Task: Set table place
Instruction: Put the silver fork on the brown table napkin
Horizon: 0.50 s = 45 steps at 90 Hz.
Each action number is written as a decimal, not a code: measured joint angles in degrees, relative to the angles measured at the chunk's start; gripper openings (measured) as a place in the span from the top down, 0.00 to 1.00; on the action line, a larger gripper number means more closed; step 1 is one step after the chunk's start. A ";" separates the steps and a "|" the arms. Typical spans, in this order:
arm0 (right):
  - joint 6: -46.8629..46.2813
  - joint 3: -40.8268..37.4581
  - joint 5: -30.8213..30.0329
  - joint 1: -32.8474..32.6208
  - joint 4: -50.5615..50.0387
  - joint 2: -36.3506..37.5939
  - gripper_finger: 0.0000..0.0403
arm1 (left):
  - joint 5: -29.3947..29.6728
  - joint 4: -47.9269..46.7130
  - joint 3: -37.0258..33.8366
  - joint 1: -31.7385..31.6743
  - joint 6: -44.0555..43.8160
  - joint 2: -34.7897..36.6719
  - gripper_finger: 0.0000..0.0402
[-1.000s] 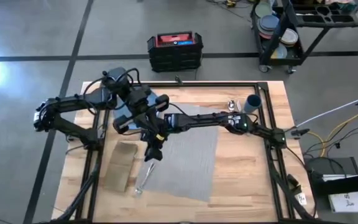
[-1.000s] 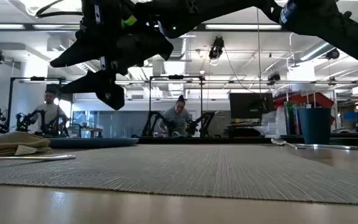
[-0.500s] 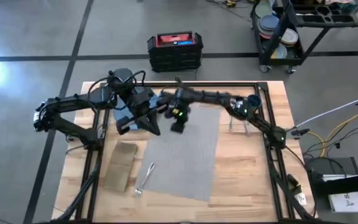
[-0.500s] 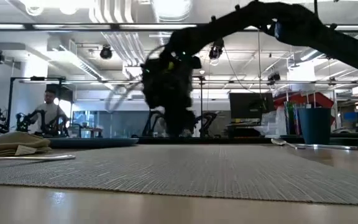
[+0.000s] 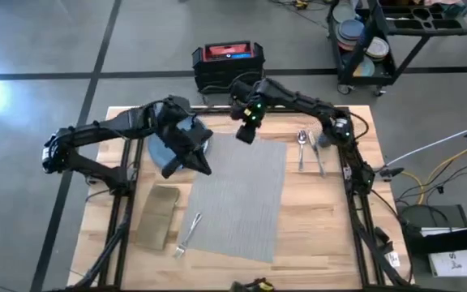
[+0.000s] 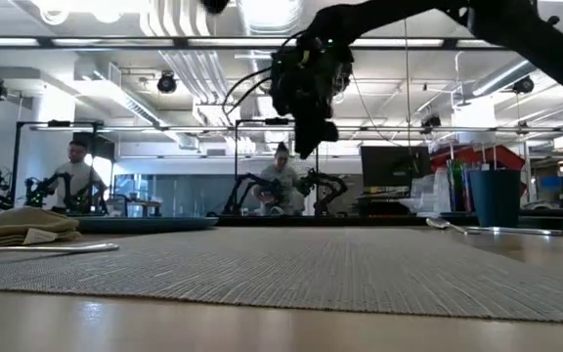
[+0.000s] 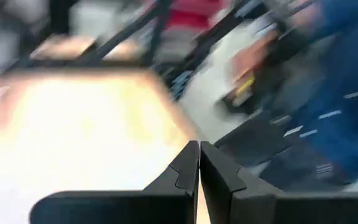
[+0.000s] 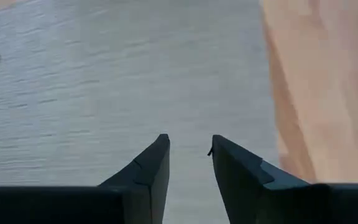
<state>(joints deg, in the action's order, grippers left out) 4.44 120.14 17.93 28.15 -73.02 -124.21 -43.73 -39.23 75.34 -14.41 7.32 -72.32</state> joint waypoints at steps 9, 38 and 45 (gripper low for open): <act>-1.33 -7.51 0.06 0.38 2.70 4.09 0.79 | 12.53 -4.88 -2.23 0.00 1.21 0.01 1.00; -16.02 -39.80 0.38 -4.10 33.35 20.23 0.86 | 33.89 5.50 -19.03 0.00 -4.81 0.01 1.00; -21.33 -46.36 0.01 -5.75 42.92 22.34 0.88 | 34.12 11.27 -23.81 0.00 -7.52 0.01 1.00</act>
<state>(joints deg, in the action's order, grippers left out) -16.88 73.78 17.94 22.41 -30.10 -101.87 -9.61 -27.96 51.53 -14.41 -0.20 -72.31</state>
